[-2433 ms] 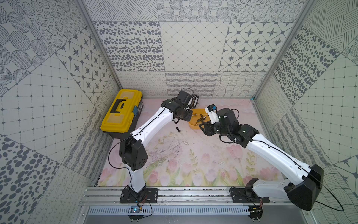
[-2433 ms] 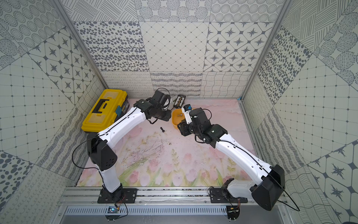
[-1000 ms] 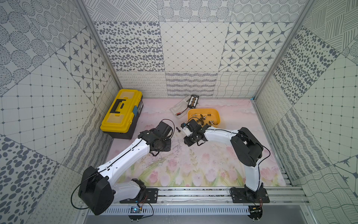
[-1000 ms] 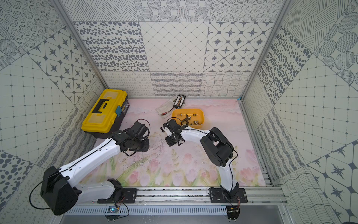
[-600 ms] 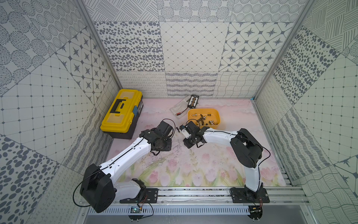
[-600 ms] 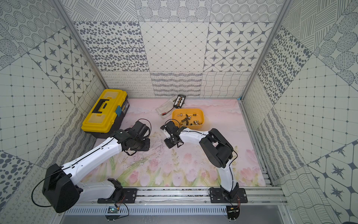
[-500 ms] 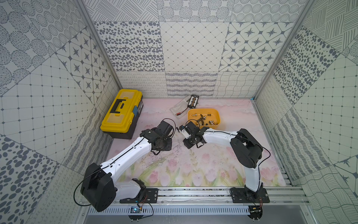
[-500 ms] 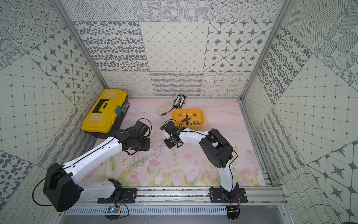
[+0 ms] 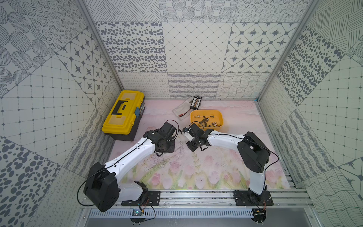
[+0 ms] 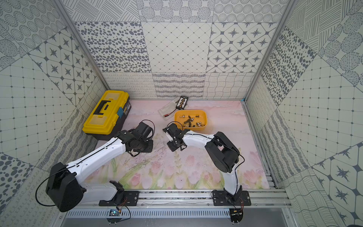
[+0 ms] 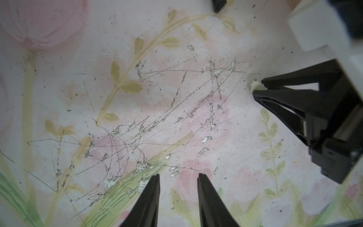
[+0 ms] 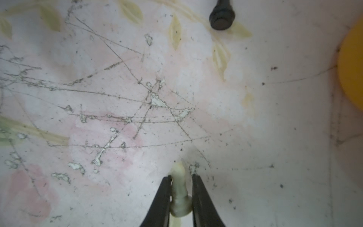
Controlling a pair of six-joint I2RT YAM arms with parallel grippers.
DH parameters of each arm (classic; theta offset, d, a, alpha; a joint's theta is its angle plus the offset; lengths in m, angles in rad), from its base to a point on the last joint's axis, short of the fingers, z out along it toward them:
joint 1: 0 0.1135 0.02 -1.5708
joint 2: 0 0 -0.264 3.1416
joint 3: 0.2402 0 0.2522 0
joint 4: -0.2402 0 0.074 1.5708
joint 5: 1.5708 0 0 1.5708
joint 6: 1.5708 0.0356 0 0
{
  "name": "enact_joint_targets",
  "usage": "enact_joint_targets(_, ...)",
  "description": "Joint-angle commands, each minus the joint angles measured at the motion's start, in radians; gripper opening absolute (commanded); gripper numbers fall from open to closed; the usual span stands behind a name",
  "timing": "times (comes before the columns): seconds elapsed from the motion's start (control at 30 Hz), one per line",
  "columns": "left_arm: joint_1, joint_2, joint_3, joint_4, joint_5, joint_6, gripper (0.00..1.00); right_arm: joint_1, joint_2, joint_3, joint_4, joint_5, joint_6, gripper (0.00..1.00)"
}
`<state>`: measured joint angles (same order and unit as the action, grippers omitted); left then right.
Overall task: Put the chess pieces into the storage box
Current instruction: Pick up the chess piece at the center of the board, then place the chess piece in the storage box.
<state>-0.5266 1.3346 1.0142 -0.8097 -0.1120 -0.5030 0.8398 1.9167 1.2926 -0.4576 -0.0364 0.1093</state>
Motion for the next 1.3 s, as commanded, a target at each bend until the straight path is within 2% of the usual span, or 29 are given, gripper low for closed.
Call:
enact_joint_targets(0.0,0.011,0.041,0.031,0.049,-0.018,0.006,0.38,-0.016,-0.124,0.004,0.044,-0.012,0.056,0.19)
enact_joint_targets(0.13,0.011,0.086,0.056,0.071,-0.015,0.007,0.38,-0.076,-0.211,0.004,0.081,-0.026,0.103,0.2)
enact_joint_targets(0.23,0.012,0.126,0.073,0.096,-0.008,0.005,0.38,-0.173,-0.215,0.025,0.091,-0.055,0.138,0.2)
enact_joint_targets(0.43,0.013,0.241,0.15,0.119,0.007,0.012,0.37,-0.391,-0.053,0.171,0.069,-0.12,0.178,0.22)
enact_joint_targets(0.57,0.015,0.309,0.226,0.124,0.001,0.031,0.37,-0.462,0.085,0.304,0.057,-0.157,0.187,0.22)
enact_joint_targets(0.73,0.022,0.399,0.335,0.11,-0.036,0.047,0.36,-0.458,0.224,0.488,0.0,-0.213,0.161,0.23)
enact_joint_targets(0.93,0.025,0.51,0.436,0.104,-0.035,0.052,0.37,-0.44,0.339,0.626,-0.058,-0.161,0.114,0.27)
enact_joint_targets(1.1,0.027,0.582,0.524,0.086,-0.024,0.054,0.36,-0.433,0.369,0.653,-0.032,-0.146,0.106,0.3)
enact_joint_targets(1.27,0.027,0.589,0.531,0.099,-0.018,0.054,0.36,-0.423,0.382,0.689,-0.059,-0.204,0.121,0.35)
